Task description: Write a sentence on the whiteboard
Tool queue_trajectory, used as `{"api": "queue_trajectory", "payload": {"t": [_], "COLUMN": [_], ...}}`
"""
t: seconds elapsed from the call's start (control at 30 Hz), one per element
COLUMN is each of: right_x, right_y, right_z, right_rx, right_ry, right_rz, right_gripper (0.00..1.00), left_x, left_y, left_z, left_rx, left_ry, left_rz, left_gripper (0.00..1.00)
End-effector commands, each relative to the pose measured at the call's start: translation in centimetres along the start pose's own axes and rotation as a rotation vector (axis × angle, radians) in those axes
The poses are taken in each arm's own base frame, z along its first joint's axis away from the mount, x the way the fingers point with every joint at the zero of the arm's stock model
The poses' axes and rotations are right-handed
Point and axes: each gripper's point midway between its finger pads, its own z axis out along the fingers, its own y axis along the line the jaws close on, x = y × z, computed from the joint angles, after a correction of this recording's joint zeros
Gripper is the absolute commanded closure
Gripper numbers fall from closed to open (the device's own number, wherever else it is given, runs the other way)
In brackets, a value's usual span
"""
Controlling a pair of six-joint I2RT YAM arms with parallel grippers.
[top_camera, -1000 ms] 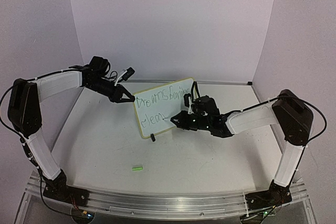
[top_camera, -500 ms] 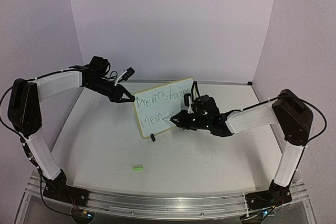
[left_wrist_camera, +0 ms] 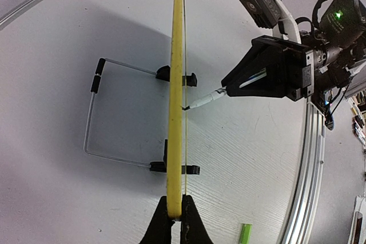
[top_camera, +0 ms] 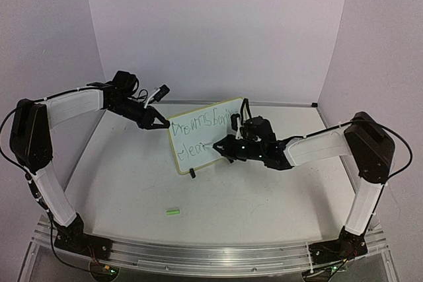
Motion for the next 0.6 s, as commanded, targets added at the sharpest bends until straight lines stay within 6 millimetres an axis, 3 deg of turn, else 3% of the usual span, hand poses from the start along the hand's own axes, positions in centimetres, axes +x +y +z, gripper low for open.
{"api": "queue_trajectory", "payload": {"t": [0.0,0.33,0.57], "right_x": [-3.4,-2.6,-2.9], "right_y": [0.7,-0.2,1.2], "right_z": [-1.5,-1.6,-3.8], "right_rx": [0.005,0.02,-0.044], "right_ry": [-0.124,-0.108,-0.133], "right_rz": [0.009,0.019,-0.031], "right_gripper": [1.0,1.0,1.0], "left_x": [0.8,0.7,0.6], "left_y": [-0.4,-0.5,-0.7], "left_z": [-0.1,-0.1,-0.1], "left_rx": [-0.028,-0.026,-0.025], "left_ry": [0.043,0.041,0.039], "left_rz": [0.023,0.026,0.029], "left_gripper": [1.0,1.0,1.0]}}
